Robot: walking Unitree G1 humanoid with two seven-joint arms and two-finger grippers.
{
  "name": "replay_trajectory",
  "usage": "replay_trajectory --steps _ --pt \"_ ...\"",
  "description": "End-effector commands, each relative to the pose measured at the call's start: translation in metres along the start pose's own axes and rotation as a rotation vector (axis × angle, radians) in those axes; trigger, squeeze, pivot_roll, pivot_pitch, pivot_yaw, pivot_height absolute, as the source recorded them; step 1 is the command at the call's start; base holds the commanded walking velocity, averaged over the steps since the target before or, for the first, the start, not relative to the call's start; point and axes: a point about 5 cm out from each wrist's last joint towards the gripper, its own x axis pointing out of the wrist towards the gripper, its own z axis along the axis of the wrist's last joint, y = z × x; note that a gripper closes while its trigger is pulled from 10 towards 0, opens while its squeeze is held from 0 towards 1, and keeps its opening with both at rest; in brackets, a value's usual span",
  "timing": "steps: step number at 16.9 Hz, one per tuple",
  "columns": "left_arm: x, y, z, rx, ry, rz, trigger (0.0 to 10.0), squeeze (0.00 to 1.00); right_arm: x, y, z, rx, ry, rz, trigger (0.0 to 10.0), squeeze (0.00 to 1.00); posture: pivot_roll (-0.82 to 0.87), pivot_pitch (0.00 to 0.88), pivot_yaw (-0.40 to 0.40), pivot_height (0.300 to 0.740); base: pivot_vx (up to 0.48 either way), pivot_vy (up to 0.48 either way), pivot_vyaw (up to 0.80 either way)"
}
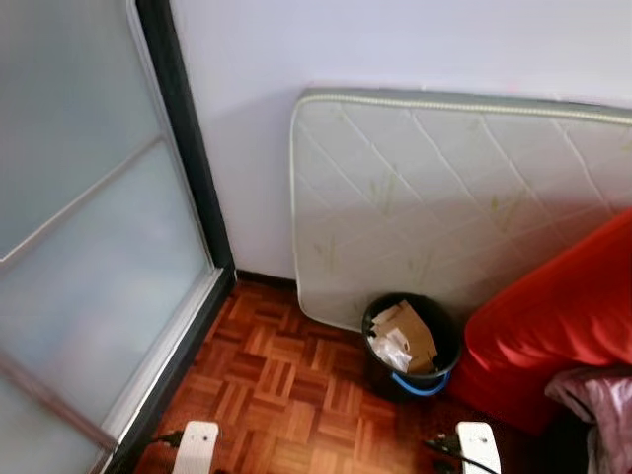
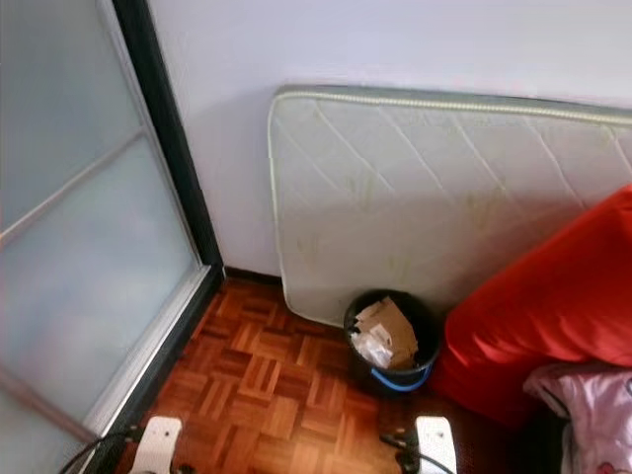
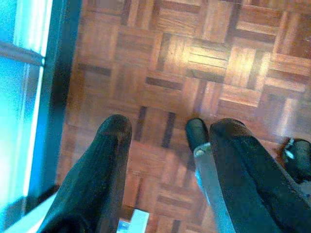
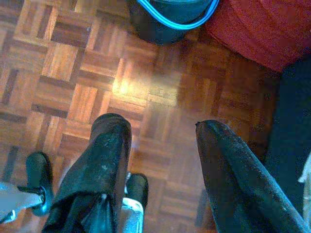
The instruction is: Clean up the room
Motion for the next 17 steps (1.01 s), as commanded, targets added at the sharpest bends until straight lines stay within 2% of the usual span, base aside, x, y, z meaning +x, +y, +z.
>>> replay_trajectory --steps 1,7,15,17 --pt "0.0000 -0.0026 -0.0008 -0.003 0.003 0.002 10.0 0.00 0.0005 -0.0012 0.0045 -0.006 -0.015 -0.001 10.0 0.00 -0.10 0.000 0.005 0.740 0.360 0.000 0.80" --pt "0.0002 -0.0028 0.0001 -0.008 0.002 0.005 10.0 0.00 0.0006 -0.0015 0.0054 -0.006 -0.017 0.001 10.0 0.00 -0.09 0.000 0.003 0.740 0.364 0.000 0.60" --pt "0.0002 -0.0029 0.0003 -0.013 0.002 0.005 10.0 0.00 0.0007 -0.0012 0.0055 0.000 -0.016 0.005 10.0 0.00 -0.09 0.000 0.002 0.740 0.366 0.000 0.78" --pt "0.0002 -0.0028 0.0004 -0.014 0.001 0.005 10.0 0.00 0.0007 -0.0012 0.0050 0.021 -0.014 -0.001 10.0 0.00 -0.09 0.000 0.002 0.740 0.422 0.000 0.00"
